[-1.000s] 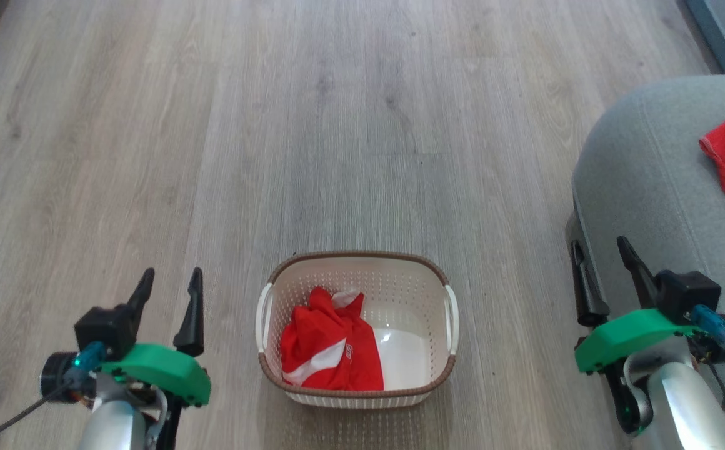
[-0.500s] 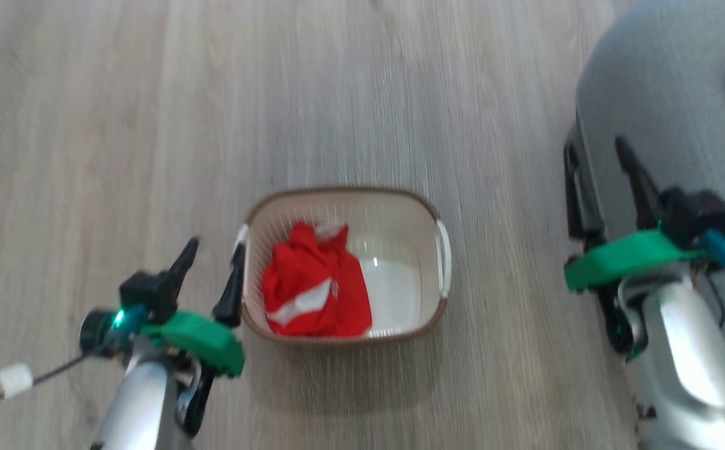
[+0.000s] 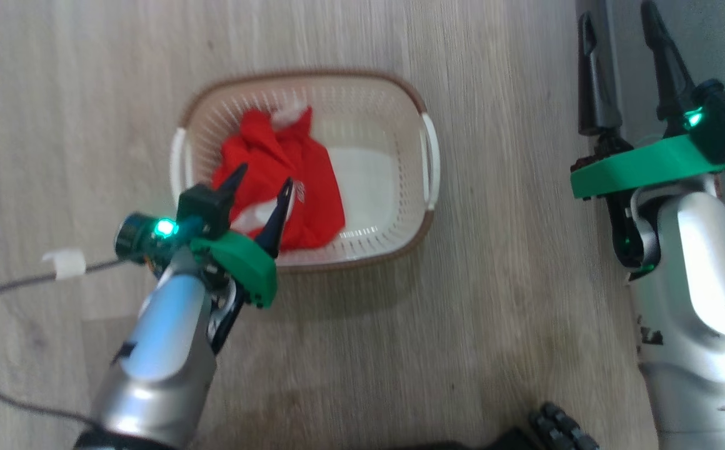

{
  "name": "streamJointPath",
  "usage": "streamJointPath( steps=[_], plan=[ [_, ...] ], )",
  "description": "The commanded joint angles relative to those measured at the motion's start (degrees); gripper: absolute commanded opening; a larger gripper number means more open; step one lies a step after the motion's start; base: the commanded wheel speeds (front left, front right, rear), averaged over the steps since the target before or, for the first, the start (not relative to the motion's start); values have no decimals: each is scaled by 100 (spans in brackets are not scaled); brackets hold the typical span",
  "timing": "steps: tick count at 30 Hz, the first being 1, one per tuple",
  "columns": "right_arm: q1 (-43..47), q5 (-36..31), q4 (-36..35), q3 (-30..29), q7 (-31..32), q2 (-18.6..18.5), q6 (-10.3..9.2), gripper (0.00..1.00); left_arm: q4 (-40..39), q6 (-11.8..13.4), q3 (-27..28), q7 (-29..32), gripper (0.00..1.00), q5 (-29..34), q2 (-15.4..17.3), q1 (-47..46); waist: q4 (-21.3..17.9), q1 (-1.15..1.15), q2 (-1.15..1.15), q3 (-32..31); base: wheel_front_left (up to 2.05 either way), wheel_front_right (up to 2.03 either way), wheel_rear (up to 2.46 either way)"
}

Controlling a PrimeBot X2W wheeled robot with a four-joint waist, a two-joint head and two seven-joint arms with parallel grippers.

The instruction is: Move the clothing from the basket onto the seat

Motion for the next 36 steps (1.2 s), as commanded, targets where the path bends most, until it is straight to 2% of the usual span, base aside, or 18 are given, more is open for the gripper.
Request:
streamJointPath(
  steps=[1,4,8,12,17,28,36],
  plan=[
    [-28,-24,-201,115,-53,93,-2,100,4,-6,78,-31,100,71,116,-119,-207,-3,0,453,0,0,0],
    [-97,66,-194,147,-53,95,-2,100,639,3,-68,-31,100,246,131,-573,-304,-3,0,698,0,0,0],
    [-179,224,-191,205,-53,96,-2,100,1524,155,-323,15,100,588,149,-1307,-448,-3,0,962,0,0,0],
    [-253,389,-192,297,-53,96,-2,100,2289,387,-584,452,100,943,230,-1988,-607,-3,0,1185,0,0,0],
    [-297,597,-203,405,-53,97,-2,100,2924,540,-907,928,100,1304,353,-2591,-780,-3,0,1370,0,0,0],
    [-395,870,-242,592,-53,97,-2,100,3443,577,-1628,1801,100,1943,577,-3250,-1002,-3,0,1679,0,0,0],
    [-492,980,-296,653,-54,97,-2,100,3524,563,-1877,2157,100,2094,807,-3425,-1098,-3,0,2026,0,0,0]
  ],
)
